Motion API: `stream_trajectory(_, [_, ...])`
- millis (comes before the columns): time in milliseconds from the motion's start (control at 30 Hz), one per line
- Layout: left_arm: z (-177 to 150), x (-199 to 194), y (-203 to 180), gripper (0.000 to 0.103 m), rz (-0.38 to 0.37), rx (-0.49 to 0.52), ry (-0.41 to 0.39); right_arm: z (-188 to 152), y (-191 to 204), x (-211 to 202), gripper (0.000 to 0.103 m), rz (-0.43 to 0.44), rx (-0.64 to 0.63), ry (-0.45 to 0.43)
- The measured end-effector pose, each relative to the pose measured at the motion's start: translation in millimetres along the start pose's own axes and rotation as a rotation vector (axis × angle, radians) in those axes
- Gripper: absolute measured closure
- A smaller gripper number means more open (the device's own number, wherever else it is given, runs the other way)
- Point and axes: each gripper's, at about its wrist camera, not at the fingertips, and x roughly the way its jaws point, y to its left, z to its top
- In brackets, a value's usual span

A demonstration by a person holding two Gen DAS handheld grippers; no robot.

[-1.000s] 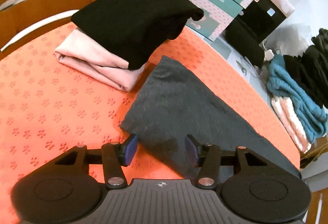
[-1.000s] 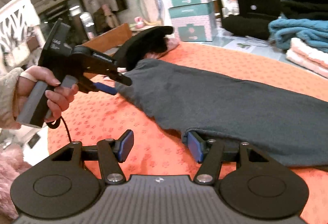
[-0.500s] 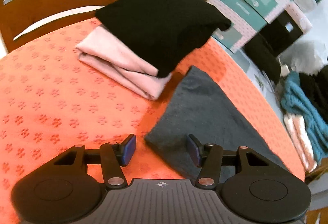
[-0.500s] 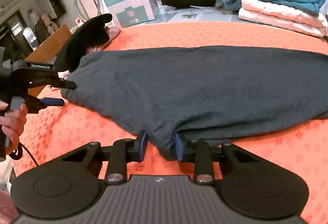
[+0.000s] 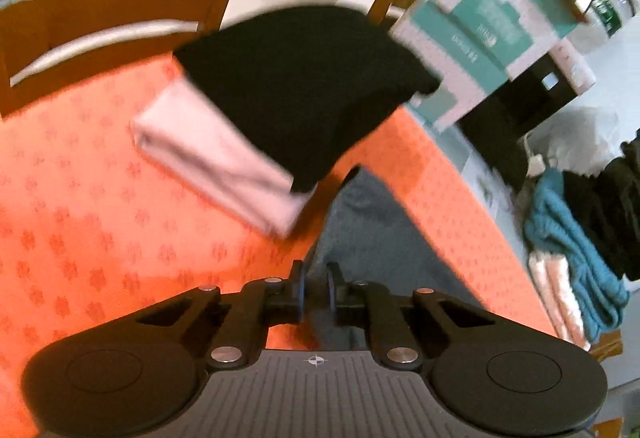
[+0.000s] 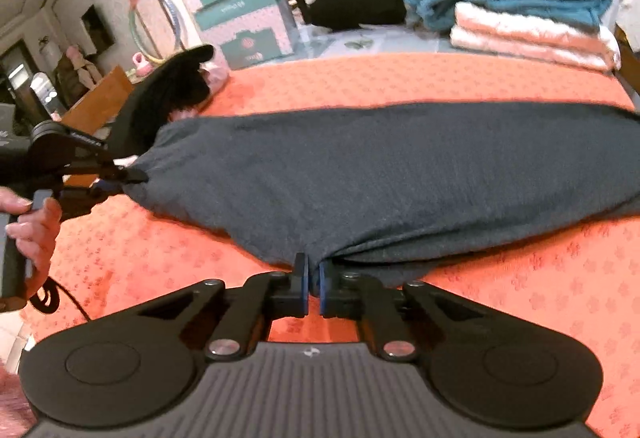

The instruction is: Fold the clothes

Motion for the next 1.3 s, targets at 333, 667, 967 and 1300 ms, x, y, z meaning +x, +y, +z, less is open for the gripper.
stream_trajectory(333, [20,-48,29,0.091,0.033,0.045,-0.084,16,48,-24,0.097,0.076,-0.099,0.058])
stream_trajectory(667, [34,-89,82,0.091,0.116,0.054,-0.132,2,116,-7,0.097,0.176,-0.205,0.182])
stream_trajectory(967, [69,-113,141,0.091,0.259,0.103,-0.189,4,196,26,0.097,0.308,-0.366,0.263])
stream_trajectory(1300, [99,-118,210,0.090,0.359,0.050,-0.163,-3,270,49,0.092,0.460,-0.542,0.358])
